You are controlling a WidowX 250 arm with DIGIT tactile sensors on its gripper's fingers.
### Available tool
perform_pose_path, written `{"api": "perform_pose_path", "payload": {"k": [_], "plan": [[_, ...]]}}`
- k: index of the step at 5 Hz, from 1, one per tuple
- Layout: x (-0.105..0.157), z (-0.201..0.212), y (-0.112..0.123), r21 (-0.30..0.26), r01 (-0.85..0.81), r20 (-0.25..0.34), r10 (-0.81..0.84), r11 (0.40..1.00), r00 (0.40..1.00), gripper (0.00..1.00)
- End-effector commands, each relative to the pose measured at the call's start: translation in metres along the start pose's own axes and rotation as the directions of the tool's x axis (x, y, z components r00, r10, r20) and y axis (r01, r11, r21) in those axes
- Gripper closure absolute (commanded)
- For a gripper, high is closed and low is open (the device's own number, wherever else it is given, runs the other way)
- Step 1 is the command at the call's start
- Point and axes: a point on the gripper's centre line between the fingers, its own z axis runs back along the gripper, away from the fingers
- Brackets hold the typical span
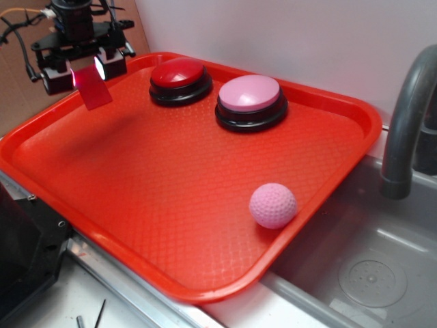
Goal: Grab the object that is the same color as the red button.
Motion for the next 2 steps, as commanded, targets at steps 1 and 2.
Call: {"api": "perform_pose_path", "payload": {"k": [1,2], "plan": [[-0.020,0.078,0.037,-0.202,0.395,0.092,-0.384,0.896,0.919,1.00],[-0.026,0.095,0.037,-0.272,0.592,0.143,-0.576,0.759,0.805,1.00]]}}
